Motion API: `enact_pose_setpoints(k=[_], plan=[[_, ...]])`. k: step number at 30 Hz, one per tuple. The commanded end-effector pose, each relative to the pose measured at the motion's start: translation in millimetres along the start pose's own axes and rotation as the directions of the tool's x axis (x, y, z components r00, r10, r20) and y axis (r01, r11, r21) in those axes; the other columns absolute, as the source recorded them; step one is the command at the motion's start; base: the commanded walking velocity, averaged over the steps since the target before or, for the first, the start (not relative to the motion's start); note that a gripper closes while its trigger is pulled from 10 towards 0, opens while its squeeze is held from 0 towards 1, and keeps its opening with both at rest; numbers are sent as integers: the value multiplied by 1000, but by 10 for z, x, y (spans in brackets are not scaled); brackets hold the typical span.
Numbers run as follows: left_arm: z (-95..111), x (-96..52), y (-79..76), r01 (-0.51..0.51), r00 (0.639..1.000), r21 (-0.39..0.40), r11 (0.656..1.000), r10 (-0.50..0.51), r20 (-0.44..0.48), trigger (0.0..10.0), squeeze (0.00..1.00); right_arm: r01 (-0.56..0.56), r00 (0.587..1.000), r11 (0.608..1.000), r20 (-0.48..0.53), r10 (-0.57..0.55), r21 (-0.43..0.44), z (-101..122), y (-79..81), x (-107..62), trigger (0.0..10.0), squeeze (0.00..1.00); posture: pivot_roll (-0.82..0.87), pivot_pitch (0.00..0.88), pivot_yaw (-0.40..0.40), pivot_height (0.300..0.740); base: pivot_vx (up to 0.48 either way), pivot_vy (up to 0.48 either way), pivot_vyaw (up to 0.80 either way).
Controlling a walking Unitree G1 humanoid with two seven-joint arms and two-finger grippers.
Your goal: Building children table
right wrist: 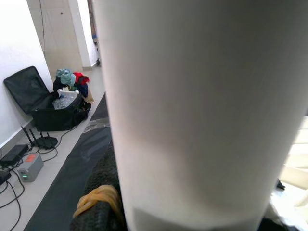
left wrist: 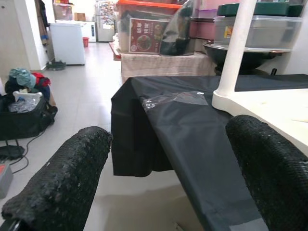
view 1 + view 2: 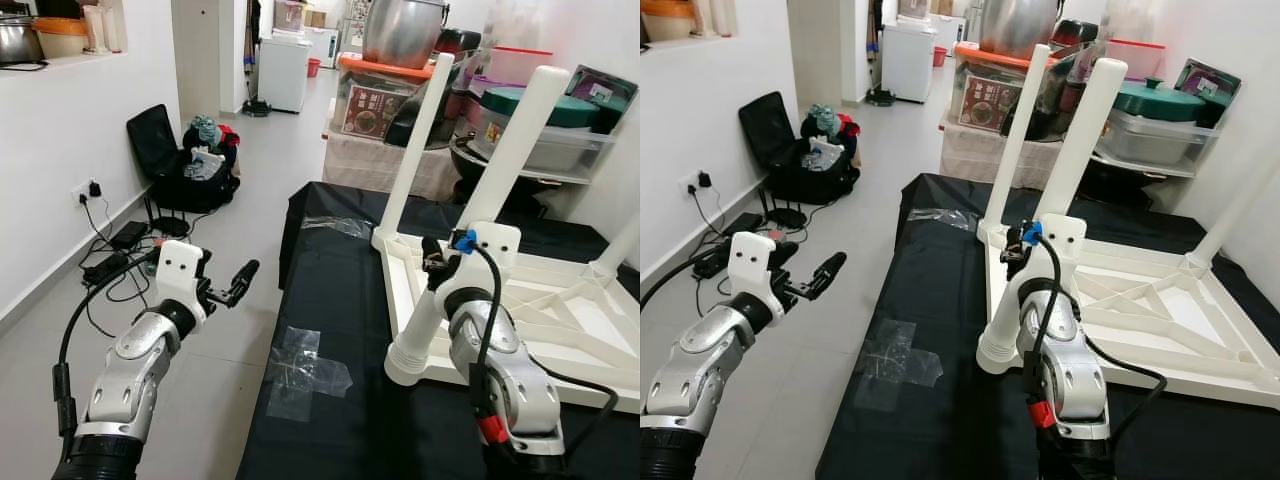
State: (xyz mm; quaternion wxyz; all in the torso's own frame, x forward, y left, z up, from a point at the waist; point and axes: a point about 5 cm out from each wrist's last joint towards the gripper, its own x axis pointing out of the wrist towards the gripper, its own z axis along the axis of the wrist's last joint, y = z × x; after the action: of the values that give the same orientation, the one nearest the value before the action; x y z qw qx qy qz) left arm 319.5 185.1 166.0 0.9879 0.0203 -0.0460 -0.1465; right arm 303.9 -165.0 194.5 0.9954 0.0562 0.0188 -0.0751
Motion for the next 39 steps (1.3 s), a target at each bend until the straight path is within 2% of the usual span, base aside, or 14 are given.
enact_pose_setpoints(k=[1, 16, 17, 20, 21, 22, 24, 25, 26, 30, 31, 33, 39], plan=[[-22, 23, -22, 8, 1000, 3, 1000, -8, -6, 10000, 0, 106, 966, 994, -232, -111, -38, -447, -183, -33, 10000, 0, 72, 0, -114, 740, 0, 0, 0], [-37, 27, -48, 12, 1000, 6, 1000, -12, -7, 10000, 0, 156, 963, 988, -221, -155, -13, -412, -187, -39, 10000, 0, 66, 0, -114, 740, 0, 0, 0], [-36, 28, -47, 12, 1000, 8, 1000, -12, -7, 10000, 0, 151, 969, 988, -198, -147, 6, -373, -184, -40, 10000, 125, 64, 0, -111, 740, 0, 0, 0], [-36, 29, -43, 12, 1000, 8, 1000, -12, -8, 10000, 0, 149, 971, 989, -190, -144, 13, -362, -179, -39, 10000, 125, 64, 0, -111, 740, 0, 0, 0], [-37, 29, -37, 12, 1000, 8, 1000, -12, -8, 10000, 0, 148, 972, 989, -187, -143, 16, -355, -173, -38, 10000, 788, 64, 0, -110, 740, 0, 0, 0], [-38, 28, -31, 12, 1000, 8, 1000, -12, -8, 10000, 0, 149, 972, 989, -186, -144, 15, -352, -167, -38, 10000, 973, 64, 0, -109, 740, 0, 0, 0], [-38, 28, -31, 12, 1000, 8, 1000, -12, -8, 10000, 0, 149, 972, 989, -186, -144, 15, -352, -167, -38, 10000, 973, 64, 0, -109, 740, 0, 0, 0], [-37, 29, -29, 13, 1000, 8, 1000, -13, -8, 10000, 0, 149, 972, 989, -183, -146, 2, -345, -164, -37, 10000, 941, 64, 0, -108, 740, 0, 0, 0], [-33, 30, -28, 14, 1000, 9, 1000, -14, -8, 10000, 0, 129, 979, 992, -160, -126, 8, -304, -146, -37, 10000, 0, 64, 0, -106, 740, 0, 0, 0], [-28, 32, -24, 15, 1000, 11, 1000, -15, -7, 10000, 0, 66, 992, 997, -111, -61, 35, -218, -95, -31, 10000, 0, 62, 0, -103, 740, 0, 0, 0], [-23, 33, -20, 16, 1000, 14, 1000, -16, -6, 10000, 0, 15, 997, 998, -72, -11, 58, -149, -77, -20, 10000, 0, 62, 0, -101, 740, 0, 0, 0], [-23, 33, -20, 16, 1000, 14, 1000, -16, -6, 10000, 0, 15, 997, 998, -72, -11, 58, -149, -77, -20, 10000, 0, 62, 0, -101, 740, 0, 0, 0], [-5, 42, 4, 20, 1000, 24, 1000, -20, -3, 10000, 0, -169, 985, 979, 43, 165, 112, 110, -135, 70, 10000, 0, 61, 0, -100, 740, 0, 0, 0]])
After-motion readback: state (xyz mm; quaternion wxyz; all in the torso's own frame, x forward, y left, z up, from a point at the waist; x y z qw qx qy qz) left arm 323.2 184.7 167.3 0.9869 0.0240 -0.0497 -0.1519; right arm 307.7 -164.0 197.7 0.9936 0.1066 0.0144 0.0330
